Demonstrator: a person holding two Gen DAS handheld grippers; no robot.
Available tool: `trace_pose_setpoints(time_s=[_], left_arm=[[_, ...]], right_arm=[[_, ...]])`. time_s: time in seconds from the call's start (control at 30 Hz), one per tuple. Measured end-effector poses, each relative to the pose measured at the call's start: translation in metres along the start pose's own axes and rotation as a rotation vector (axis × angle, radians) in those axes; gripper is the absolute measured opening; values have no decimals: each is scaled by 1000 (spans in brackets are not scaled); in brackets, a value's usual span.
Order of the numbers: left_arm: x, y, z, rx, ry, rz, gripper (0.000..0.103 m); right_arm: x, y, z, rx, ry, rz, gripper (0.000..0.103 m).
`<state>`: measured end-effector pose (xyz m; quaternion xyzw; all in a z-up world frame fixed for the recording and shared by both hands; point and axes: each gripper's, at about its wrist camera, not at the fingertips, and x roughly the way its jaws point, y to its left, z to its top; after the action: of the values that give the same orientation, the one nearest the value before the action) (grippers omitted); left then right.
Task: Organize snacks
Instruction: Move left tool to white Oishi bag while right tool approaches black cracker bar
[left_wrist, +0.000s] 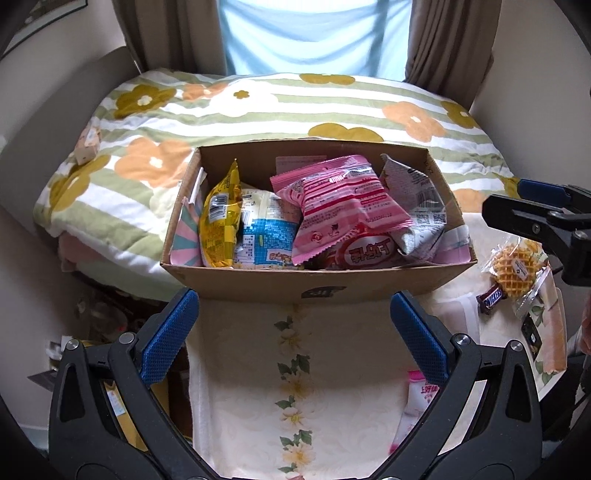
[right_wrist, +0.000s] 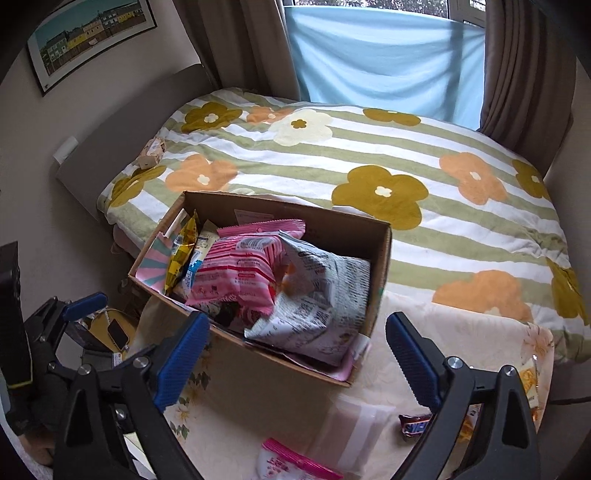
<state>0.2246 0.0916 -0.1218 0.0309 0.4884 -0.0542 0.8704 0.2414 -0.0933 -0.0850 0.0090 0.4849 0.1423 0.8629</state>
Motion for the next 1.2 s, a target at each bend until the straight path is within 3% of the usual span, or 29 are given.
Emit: trace_pose_setpoints(time_s=[0.23, 0.6, 0.9, 1.2], left_arm=[[-25, -41, -22, -8, -19, 0, 103], [-17, -122, -85, -43, 65, -43, 103], [19, -167, -140, -58, 132, -59, 103], [58, -185, -168, -39, 148, -25, 103]], right_arm=[[-45, -42, -38, -29, -24, -115, 95], [-84, -107, -107, -46, -45, -120, 95], [-65, -157, -170, -17, -31, -79, 95], [-38, -200, -227, 4, 9, -61, 95]])
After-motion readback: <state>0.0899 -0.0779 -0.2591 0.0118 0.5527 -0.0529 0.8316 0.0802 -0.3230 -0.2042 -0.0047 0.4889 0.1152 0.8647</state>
